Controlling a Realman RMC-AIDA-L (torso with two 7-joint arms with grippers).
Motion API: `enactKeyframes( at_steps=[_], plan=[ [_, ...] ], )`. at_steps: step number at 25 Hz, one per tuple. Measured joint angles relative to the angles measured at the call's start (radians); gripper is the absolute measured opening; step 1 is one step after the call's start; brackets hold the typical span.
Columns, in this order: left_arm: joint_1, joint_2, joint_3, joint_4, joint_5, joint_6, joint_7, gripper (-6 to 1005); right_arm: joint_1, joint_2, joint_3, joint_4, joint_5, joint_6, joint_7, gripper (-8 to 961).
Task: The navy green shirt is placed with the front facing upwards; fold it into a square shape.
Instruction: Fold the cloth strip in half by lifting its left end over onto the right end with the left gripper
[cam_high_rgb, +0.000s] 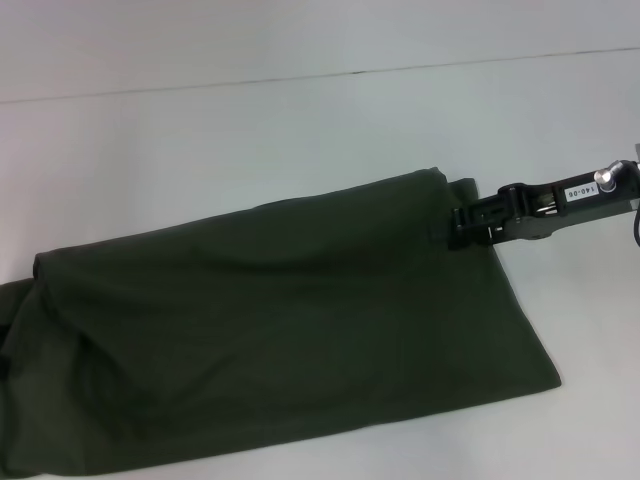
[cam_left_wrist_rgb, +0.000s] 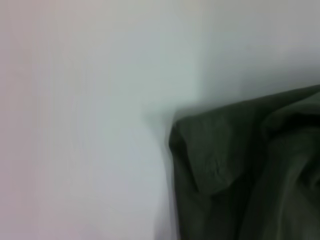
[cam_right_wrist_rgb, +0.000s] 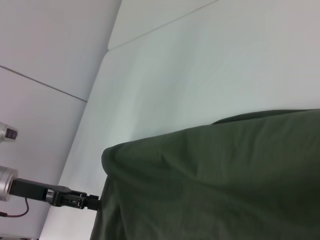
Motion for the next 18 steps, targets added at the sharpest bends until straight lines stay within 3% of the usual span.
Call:
enactKeyframes(
  at_steps=[18],
  plan=[
    [0.011, -0.009, 0.0, -0.005, 0.0, -0.014, -0.023, 733, -0.003, 0.0, 0.001, -0.001, 0.0, 0.0, 0.002, 576]
  ],
)
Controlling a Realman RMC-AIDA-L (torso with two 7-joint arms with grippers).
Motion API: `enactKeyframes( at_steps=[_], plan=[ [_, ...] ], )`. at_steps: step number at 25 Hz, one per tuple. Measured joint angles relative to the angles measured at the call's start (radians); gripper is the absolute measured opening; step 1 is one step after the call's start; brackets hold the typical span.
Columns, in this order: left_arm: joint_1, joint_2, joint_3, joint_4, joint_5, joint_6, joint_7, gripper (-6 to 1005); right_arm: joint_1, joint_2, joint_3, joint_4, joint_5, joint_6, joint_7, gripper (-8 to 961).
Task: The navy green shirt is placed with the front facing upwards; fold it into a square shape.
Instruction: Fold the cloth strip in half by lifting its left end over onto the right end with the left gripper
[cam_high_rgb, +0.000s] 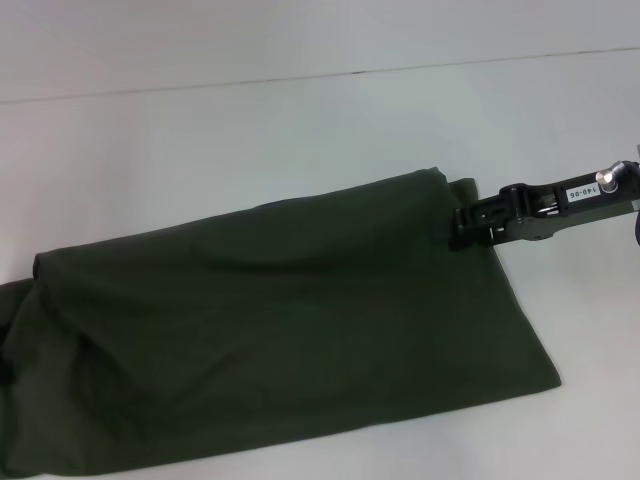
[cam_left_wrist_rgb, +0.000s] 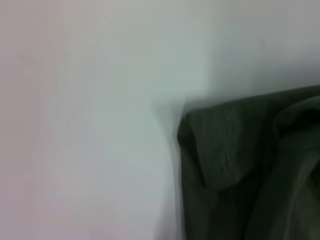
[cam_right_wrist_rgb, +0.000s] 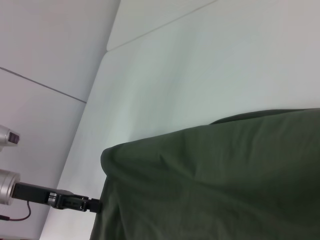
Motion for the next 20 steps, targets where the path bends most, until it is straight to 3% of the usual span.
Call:
enactKeyframes(
  at_steps=[20],
  plan=[
    [-0.009, -0.003, -0.008, -0.039, -0.009, -0.012, 0.0, 739, -0.002, 0.0, 0.006, 0.0, 0.0, -0.005, 0.0, 575]
  ],
)
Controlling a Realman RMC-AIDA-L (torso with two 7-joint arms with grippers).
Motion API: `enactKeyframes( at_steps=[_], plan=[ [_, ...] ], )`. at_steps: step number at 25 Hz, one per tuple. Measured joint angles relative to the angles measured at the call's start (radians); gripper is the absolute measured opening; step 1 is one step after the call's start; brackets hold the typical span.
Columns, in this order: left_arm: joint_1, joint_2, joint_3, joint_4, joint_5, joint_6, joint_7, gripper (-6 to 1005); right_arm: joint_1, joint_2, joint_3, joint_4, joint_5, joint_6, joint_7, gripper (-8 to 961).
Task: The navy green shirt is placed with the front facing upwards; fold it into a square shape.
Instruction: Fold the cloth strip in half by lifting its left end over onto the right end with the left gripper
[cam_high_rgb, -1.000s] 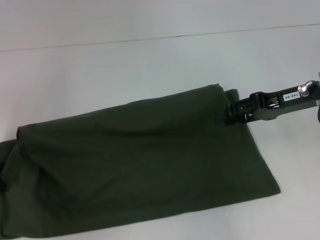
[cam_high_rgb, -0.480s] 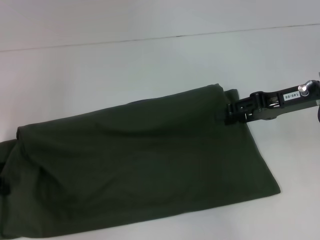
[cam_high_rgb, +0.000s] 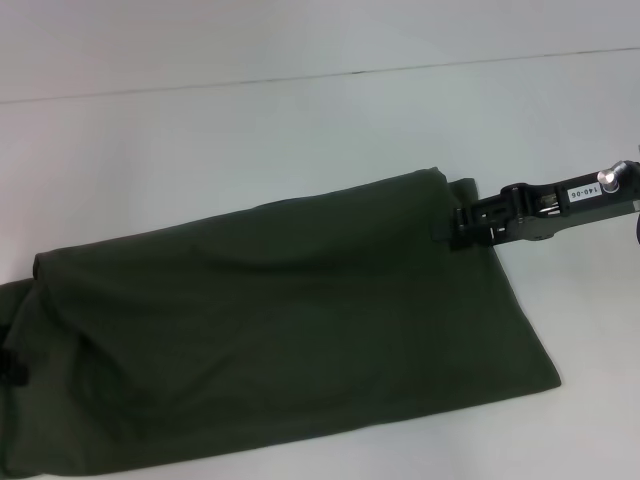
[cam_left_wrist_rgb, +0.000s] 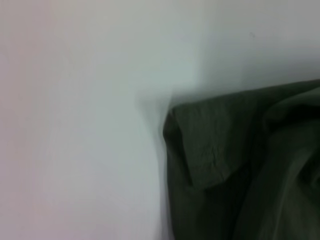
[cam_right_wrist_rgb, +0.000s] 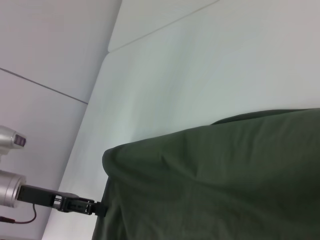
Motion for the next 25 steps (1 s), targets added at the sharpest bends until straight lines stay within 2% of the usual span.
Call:
enactKeyframes(
  at_steps=[25],
  plan=[
    [-0.021, -0.013, -0.003, -0.013, -0.005, 0.01, 0.003, 720, -0.001, 0.0, 0.002, 0.0, 0.002, -0.003, 0.0, 574]
  ],
)
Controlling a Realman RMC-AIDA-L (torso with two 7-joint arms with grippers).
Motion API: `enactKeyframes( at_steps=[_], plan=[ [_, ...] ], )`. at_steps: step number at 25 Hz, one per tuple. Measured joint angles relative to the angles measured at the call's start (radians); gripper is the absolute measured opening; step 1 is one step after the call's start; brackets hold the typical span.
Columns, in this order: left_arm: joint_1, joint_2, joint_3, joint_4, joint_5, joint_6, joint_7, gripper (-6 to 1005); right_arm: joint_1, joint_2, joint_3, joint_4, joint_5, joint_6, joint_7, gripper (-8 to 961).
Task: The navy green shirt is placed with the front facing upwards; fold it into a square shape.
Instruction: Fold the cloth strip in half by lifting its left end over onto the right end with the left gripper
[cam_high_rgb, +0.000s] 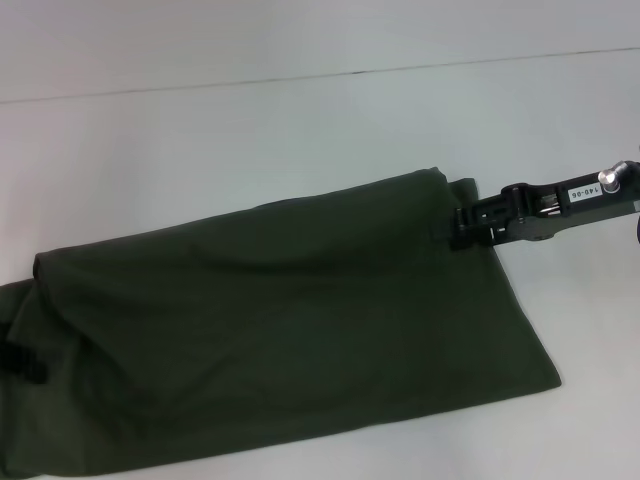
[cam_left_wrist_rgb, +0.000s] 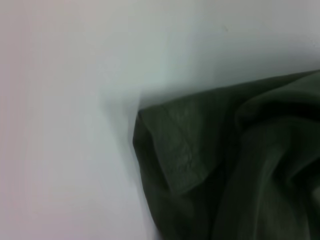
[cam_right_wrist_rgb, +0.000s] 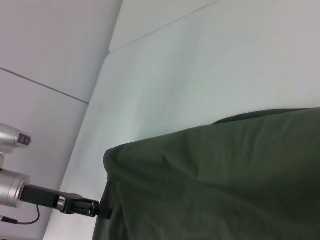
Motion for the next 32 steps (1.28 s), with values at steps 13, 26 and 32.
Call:
enactKeyframes(
  at_steps=[13, 26, 32],
  plan=[
    [-0.007, 0.001, 0.005, -0.005, -0.012, 0.03, 0.021, 486, 0.0, -0.001, 0.0, 0.0, 0.004, -0.001, 0.001, 574],
    [-0.003, 0.005, 0.002, 0.017, -0.011, 0.054, 0.029, 137, 0.0, -0.002, 0.0, 0.0, 0.001, -0.002, 0.01, 574],
    [0.004, 0.008, 0.006, 0.066, 0.004, 0.081, 0.026, 52, 0.0, -0.003, -0.001, 0.0, 0.0, 0.002, 0.012, 573]
  ],
)
